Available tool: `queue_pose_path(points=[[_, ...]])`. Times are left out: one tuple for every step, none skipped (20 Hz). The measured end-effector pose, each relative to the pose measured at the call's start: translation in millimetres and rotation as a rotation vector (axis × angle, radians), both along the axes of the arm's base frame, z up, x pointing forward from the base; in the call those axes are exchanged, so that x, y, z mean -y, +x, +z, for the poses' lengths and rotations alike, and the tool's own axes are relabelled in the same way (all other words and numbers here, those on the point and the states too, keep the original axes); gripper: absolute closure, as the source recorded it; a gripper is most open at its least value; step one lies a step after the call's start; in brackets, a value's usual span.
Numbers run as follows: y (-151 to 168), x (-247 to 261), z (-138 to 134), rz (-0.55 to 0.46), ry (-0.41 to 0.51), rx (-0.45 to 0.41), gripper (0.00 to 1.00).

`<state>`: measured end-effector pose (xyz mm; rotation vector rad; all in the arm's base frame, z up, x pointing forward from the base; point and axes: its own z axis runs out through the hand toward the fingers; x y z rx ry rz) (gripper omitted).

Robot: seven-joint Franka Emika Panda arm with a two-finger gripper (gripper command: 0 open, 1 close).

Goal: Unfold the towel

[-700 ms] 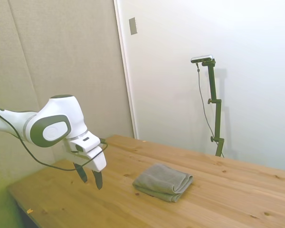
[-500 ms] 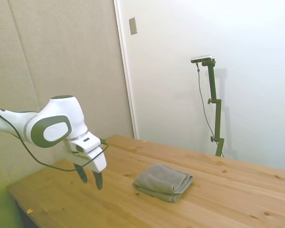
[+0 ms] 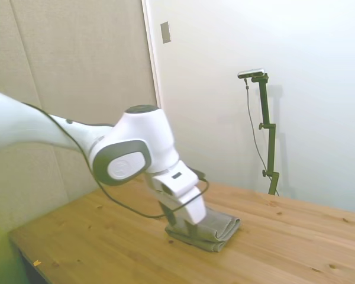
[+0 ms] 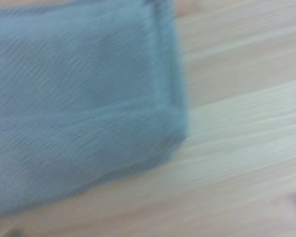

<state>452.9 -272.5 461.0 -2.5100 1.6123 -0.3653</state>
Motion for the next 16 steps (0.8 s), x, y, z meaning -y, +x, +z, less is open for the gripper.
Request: queue_pose_path(points=[[-2.5, 34.9, -1.9, -0.012, 0.022, 0.011, 0.00], [-0.6, 33.5, -2.4, -0.005, 0.024, 0.007, 0.00], [2.5, 28.3, -5.3, 0.005, 0.022, 0.005, 0.00], [5.6, 23.5, -10.8, 0.010, 0.016, 0.007, 0.00], [8.8, 21.3, -18.2, 0.008, 0.013, 0.011, 0.00], [12.5, 21.2, -25.6, -0.004, 0.028, 0.014, 0.00], [16.8, 22.9, -32.8, -0.023, 0.059, 0.020, 0.00], [21.6, 27.1, -39.4, -0.031, 0.094, 0.024, 0.00], [26.0, 31.3, -44.7, -0.031, 0.132, 0.026, 0.00], [31.2, 34.5, -48.9, -0.024, 0.173, 0.024, 0.00], [36.2, 38.2, -50.9, -0.018, 0.206, 0.022, 0.00], [41.6, 42.9, -51.9, -0.013, 0.234, 0.025, 0.00], [46.4, 46.3, -53.3, 0.001, 0.268, 0.028, 0.00], [50.6, 48.9, -55.3, 0.024, 0.306, 0.029, 0.00], [54.0, 51.5, -57.2, 0.047, 0.340, 0.027, 0.00], [56.8, 53.5, -59.4, 0.067, 0.367, 0.021, 0.00]])
